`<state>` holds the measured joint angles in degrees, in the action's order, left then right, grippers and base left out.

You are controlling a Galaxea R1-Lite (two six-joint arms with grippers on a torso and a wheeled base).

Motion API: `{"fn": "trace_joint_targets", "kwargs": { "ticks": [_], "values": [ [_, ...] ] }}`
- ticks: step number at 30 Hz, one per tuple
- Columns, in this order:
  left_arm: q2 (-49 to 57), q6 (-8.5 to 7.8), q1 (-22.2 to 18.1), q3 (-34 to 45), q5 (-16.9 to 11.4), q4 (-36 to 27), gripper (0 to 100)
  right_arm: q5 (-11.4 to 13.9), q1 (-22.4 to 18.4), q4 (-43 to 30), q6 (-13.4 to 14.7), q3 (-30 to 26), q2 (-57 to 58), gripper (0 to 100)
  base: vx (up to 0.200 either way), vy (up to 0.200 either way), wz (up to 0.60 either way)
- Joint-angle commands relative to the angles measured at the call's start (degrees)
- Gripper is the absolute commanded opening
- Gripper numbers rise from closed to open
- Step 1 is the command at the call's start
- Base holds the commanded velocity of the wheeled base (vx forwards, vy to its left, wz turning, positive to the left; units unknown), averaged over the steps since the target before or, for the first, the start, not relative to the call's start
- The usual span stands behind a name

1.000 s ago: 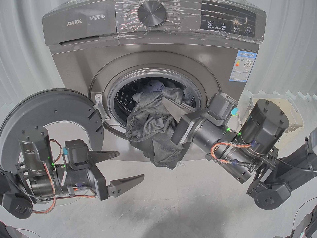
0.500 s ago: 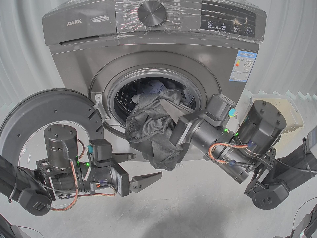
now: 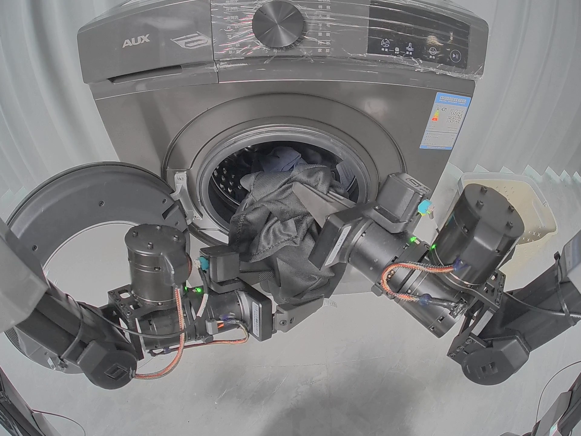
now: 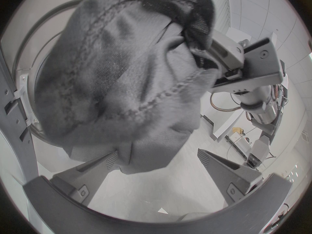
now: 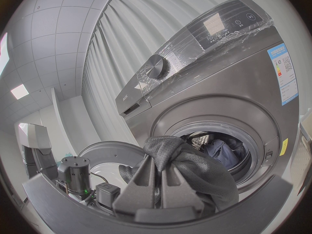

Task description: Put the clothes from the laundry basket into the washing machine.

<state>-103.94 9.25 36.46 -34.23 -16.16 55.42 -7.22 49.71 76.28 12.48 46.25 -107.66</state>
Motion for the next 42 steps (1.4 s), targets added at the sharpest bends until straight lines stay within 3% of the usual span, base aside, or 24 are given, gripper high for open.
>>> {"fn": "trace_joint_targets", "kwargs": {
  "ticks": [1, 9, 13, 16, 27, 30, 32, 42],
  "values": [
    [-5.14, 0.24, 0.01, -1.28, 0.61, 2.41, 100, 0.01, 0.03, 0.01, 0.0, -0.02, -0.01, 0, 0.0, 0.0, 0.0],
    [-8.39, 0.59, 0.36, -3.47, 2.28, 6.63, 100, 0.01, 0.12, 0.01, 0.0, -0.02, -0.1, 0, 0.0, 0.0, 0.0],
    [-7.86, 2.61, 2.39, -3.12, 2.37, 6.63, 100, -0.08, -0.06, 0.01, 0.0, 0.07, -0.45, 0, 0.0, 0.0, 0.0],
    [-7.33, 3.14, 3.7, -2.42, 2.28, 6.63, 100, -0.08, -0.14, 0.01, -0.09, 0.16, -0.71, 0, 0.0, 0.0, 0.0],
    [-8.48, 2.96, 3.7, -2.51, 2.37, 7.16, 100, -1.22, -0.06, 0.1, -0.09, 1.39, -1.51, 0, 0.0, 0.0, 0.0],
    [-9.71, 2.96, 3.62, -3.74, 3.51, 9.18, 100, -1.22, -0.06, 0.1, 0.0, 1.39, -1.59, 0, 0.0, 0.0, 0.0],
    [-11.38, 2.79, 3.62, -4.79, 5.88, 11.82, 100, -1.31, -0.06, 0.1, 0.0, 1.3, -1.59, 0, 0.0, 0.0, 0.0],
    [-13.31, 2.61, 3.53, -6.02, 7.02, 15.51, 100, -1.31, 0.03, 0.1, 0.0, 1.12, -1.59, 0, 0.0, 0.0, 0.0]
  ]
}}
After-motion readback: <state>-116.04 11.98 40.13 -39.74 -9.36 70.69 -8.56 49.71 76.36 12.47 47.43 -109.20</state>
